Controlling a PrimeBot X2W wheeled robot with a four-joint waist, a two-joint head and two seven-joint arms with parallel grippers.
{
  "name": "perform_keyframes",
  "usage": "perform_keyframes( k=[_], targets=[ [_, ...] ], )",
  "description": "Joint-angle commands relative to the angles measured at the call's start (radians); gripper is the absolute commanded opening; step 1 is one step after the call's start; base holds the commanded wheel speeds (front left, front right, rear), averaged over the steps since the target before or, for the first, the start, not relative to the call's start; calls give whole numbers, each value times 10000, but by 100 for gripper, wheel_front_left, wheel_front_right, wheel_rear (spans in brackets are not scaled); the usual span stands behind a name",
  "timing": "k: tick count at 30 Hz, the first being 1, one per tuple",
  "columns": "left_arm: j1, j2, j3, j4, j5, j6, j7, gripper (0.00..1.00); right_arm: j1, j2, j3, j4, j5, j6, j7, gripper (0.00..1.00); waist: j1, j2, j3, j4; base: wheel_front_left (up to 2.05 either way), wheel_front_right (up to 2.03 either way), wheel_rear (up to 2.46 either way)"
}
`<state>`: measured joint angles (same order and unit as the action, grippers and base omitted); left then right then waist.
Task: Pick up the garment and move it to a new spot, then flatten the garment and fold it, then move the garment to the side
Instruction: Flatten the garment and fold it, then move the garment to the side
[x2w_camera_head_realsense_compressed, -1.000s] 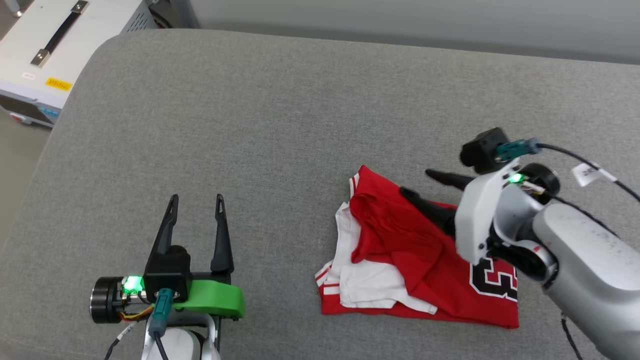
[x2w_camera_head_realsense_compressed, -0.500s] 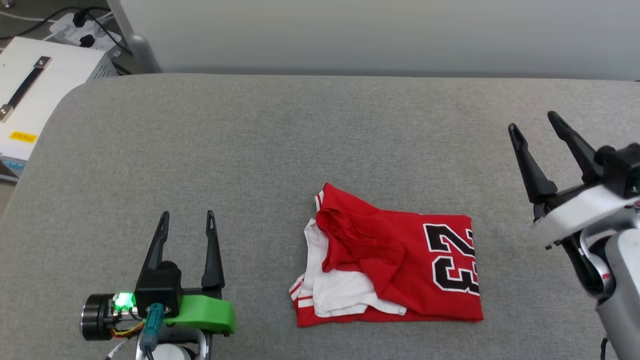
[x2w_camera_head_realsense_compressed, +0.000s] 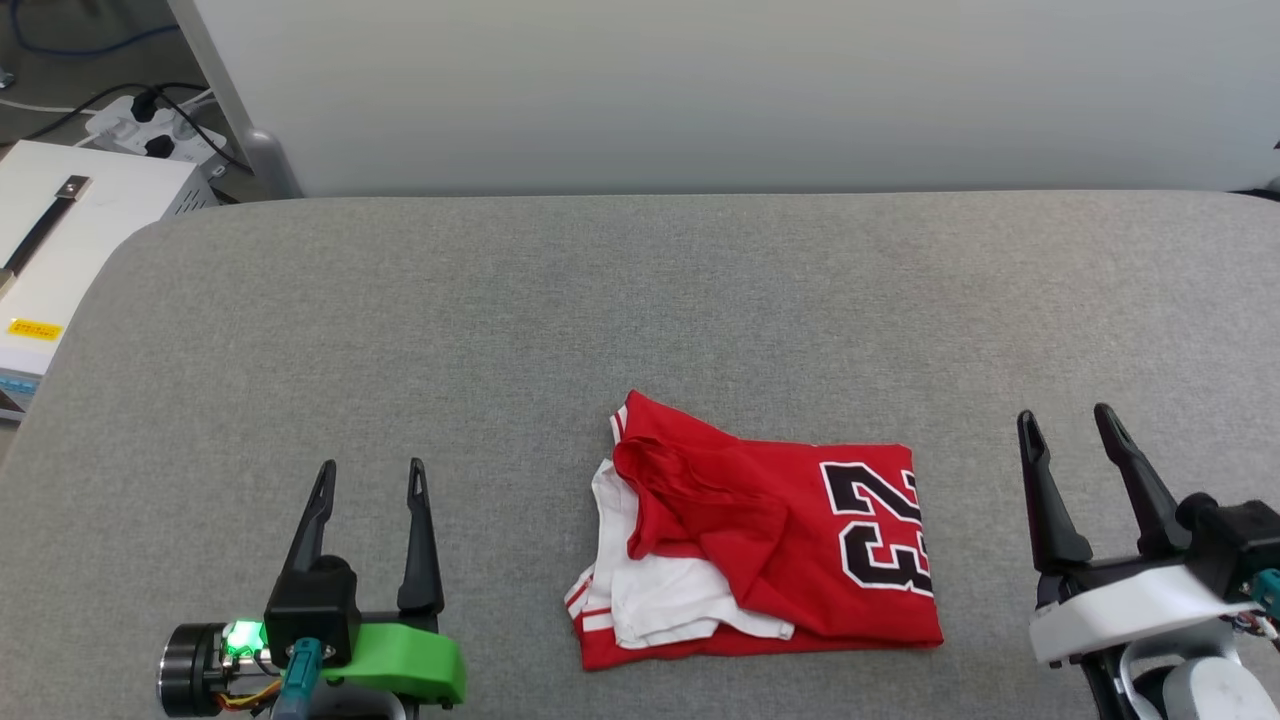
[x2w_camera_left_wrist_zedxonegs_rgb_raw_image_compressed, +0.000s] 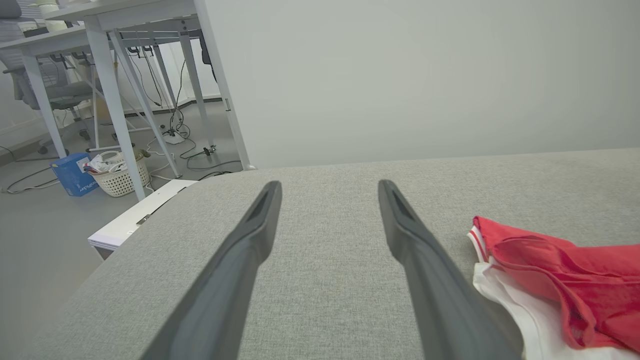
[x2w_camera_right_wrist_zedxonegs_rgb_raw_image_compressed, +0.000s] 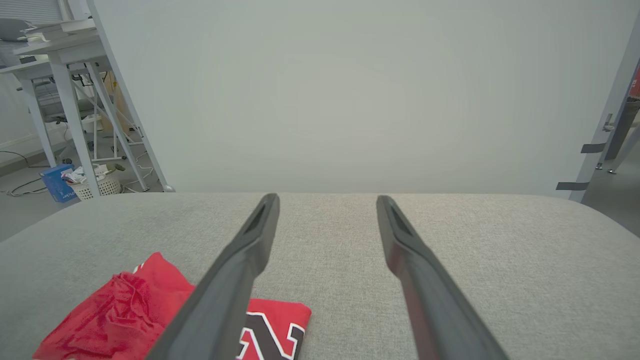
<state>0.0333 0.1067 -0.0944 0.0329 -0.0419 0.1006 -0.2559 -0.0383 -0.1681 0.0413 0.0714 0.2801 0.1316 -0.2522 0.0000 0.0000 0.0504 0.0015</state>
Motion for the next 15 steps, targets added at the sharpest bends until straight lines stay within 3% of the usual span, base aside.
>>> perform_keyframes(
  k=[1,7,15],
  targets=[
    [184,0,-14,-23,-34,-52,-59,100,253,110,-89,-130,-91,-9,-79,100,0,0,-18,30,0,0,0],
    [234,-45,-61,66,-10,-84,-59,100,881,410,-202,-370,-276,-9,-86,100,0,0,20,95,0,0,0],
    [206,-88,-22,156,10,-73,-59,100,803,281,-164,-545,-481,-9,-88,100,0,0,76,142,0,0,0]
  ],
)
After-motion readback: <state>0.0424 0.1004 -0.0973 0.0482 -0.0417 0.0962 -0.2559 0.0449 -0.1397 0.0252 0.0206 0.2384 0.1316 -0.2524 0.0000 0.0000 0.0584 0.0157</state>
